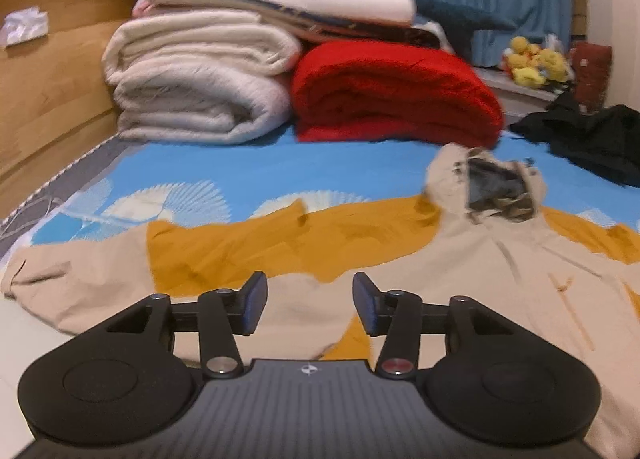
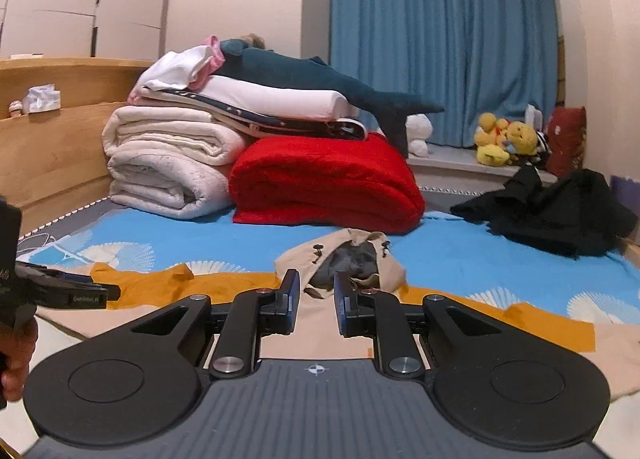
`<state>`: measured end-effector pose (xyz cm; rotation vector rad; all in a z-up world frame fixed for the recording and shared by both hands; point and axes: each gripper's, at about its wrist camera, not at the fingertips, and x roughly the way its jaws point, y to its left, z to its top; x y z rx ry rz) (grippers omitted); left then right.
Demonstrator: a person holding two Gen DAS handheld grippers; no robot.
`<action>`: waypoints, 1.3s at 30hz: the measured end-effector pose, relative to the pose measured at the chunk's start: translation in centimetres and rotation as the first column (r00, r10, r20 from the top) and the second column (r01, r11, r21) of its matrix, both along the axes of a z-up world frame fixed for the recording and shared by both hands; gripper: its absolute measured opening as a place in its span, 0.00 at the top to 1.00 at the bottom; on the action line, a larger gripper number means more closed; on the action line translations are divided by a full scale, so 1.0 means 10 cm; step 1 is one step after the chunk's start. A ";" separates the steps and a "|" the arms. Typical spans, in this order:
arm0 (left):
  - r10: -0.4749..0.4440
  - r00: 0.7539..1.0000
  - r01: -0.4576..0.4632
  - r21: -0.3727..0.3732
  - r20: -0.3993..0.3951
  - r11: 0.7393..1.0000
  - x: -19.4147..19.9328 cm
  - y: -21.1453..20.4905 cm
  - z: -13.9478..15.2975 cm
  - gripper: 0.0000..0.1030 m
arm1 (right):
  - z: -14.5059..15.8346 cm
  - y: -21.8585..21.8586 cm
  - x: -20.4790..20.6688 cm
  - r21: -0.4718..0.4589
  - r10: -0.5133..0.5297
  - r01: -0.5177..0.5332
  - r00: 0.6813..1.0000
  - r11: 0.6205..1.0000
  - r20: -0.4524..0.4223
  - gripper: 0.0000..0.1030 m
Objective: Fold large clothes
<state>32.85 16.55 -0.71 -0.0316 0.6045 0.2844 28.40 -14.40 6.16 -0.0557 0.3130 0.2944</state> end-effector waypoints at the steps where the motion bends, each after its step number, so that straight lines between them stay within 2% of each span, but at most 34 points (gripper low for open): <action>1: 0.014 1.000 -0.014 -0.011 -0.014 1.000 0.02 0.07 -0.04 0.49 | -0.04 0.01 0.01 -0.007 -0.001 0.001 1.000 1.000 -0.001 0.81; 5: 0.046 0.998 -0.048 -0.066 -0.038 0.997 0.09 0.42 -0.14 0.51 | -0.24 0.02 0.14 0.000 -0.022 0.022 0.999 1.000 -0.045 0.80; 9: 0.103 0.994 -0.105 -0.069 -0.040 0.992 0.12 0.86 -0.20 0.68 | -0.41 0.03 0.28 0.002 -0.023 0.023 0.994 1.000 -0.111 0.79; 10: 0.125 0.991 -0.128 -0.079 -0.042 0.989 0.12 1.00 -0.21 0.70 | -0.43 0.03 0.30 0.003 -0.019 0.020 0.994 1.000 -0.111 0.76; 13: 0.217 0.975 -0.221 -0.104 -0.048 0.970 0.08 1.41 -0.23 0.72 | -0.45 0.04 0.33 -0.010 -0.002 0.001 0.995 1.000 -0.096 0.68; 17: 0.323 0.944 -0.329 -0.154 -0.064 0.932 0.00 1.93 -0.26 0.70 | -0.47 0.01 0.36 -0.001 -0.004 0.004 0.999 1.000 -0.047 0.67; 20: 0.380 0.922 -0.386 -0.215 -0.072 0.897 -0.09 2.33 -0.29 0.65 | -0.51 0.00 0.45 -0.002 -0.010 0.010 0.997 1.000 -0.076 0.66; 23: 0.429 0.900 -0.434 -0.273 -0.082 0.858 -0.20 2.72 -0.36 0.54 | -0.57 0.00 0.55 -0.008 0.008 -0.009 0.992 1.000 -0.123 0.62; 27: 0.480 0.866 -0.495 -0.362 -0.139 0.790 -0.31 3.12 -0.57 0.49 | -0.63 0.01 0.61 -0.014 0.006 -0.008 0.988 1.000 -0.156 0.62; 33: 0.538 0.822 -0.553 -0.485 -0.187 0.677 -0.48 3.46 -0.82 0.48 | -0.72 0.00 0.63 -0.053 0.010 -0.020 0.982 0.998 -0.189 0.62; 39: 0.594 0.788 -0.570 -0.558 -0.162 0.603 -0.61 3.57 -0.90 0.49 | -0.72 -0.01 0.64 -0.032 0.034 -0.043 0.973 0.999 -0.228 0.64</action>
